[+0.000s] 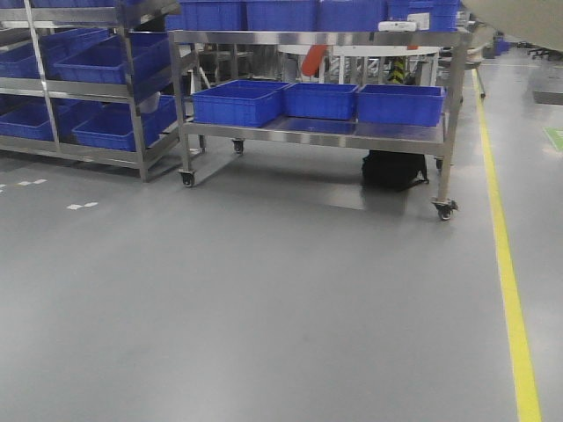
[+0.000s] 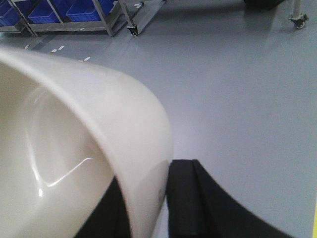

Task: Move white bin to right shelf second layer
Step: 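Drive past the crate racks carrying the bin in the right gripper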

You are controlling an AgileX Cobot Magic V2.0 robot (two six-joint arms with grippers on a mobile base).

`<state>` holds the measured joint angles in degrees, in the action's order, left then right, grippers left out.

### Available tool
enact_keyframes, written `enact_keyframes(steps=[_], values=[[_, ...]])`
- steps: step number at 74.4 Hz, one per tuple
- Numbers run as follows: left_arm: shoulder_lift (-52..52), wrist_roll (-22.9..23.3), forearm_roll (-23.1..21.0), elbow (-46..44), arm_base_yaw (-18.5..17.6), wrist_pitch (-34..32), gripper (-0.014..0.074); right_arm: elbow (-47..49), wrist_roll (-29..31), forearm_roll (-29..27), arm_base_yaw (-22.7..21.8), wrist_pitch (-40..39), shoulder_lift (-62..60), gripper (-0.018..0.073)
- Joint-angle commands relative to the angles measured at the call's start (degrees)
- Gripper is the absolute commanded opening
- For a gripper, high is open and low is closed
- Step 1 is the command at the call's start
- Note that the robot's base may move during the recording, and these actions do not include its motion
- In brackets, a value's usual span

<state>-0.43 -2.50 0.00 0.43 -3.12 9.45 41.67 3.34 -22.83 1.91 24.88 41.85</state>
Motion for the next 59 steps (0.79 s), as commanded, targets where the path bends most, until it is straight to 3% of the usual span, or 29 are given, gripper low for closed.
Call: enact_keyframes(steps=[1, 59], values=[[-0.80, 0.30, 0.00, 2.11, -0.18, -5.01, 0.0085, 1.93, 0.06, -1.07, -0.35, -5.15, -0.38, 0.0055], [-0.80, 0.30, 0.00, 2.11, -0.18, -5.01, 0.0085, 1.93, 0.06, -1.07, -0.35, -5.15, -0.38, 0.0055]])
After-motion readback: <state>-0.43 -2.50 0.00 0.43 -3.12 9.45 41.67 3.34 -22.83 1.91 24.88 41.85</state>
